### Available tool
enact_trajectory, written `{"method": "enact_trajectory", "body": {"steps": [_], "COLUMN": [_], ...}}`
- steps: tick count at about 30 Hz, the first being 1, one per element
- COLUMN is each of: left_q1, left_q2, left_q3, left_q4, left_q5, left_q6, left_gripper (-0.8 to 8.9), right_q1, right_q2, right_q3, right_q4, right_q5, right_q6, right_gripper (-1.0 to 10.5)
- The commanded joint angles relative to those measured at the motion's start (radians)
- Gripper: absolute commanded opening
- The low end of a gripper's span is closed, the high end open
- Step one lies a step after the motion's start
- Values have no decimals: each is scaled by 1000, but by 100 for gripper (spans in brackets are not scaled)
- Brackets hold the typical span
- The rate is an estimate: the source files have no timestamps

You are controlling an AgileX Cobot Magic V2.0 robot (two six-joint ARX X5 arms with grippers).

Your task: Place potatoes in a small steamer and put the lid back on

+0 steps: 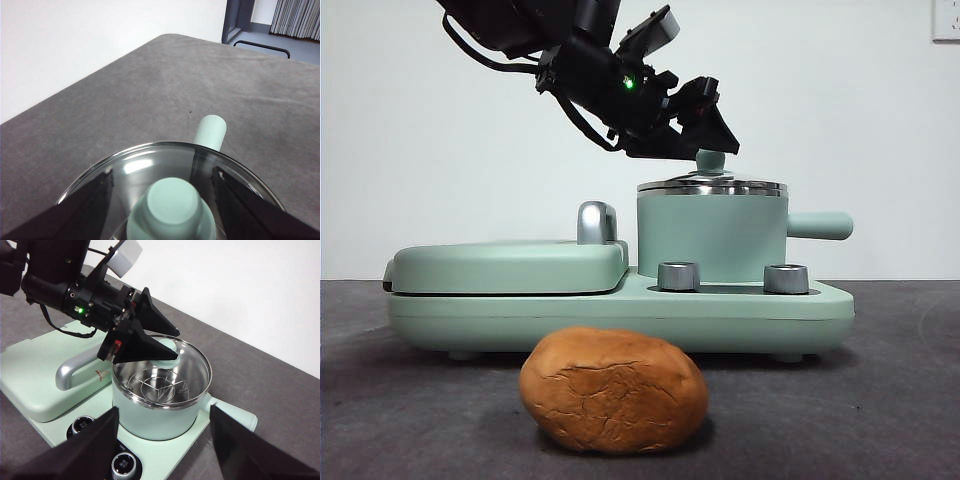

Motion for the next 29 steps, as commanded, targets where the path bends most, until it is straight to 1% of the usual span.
{"method": "enact_trajectory", "body": {"steps": [1, 14, 16, 21, 29], "left_q1": [-8, -7, -7, -7, -7], "left_q2": [29, 39, 39, 39, 39], "left_q3": [27, 27, 27, 27, 27], "left_q4": [5, -31, -31, -30, -21], "left_q5": [-3, -3, -3, -3, -3], "left_q6": [8, 11, 12, 35, 64], "left_gripper": [312, 300, 241, 3, 6], "right_q1": [5, 5, 5, 5, 5], "right_q2": [5, 5, 5, 5, 5], "right_q3": [14, 14, 14, 14, 14], "right_q4": [8, 8, 8, 8, 8], "right_q5": [-3, -3, -3, -3, -3], "right_q6": [18, 18, 18, 18, 17], "right_gripper": [287, 287, 287, 287, 287]}}
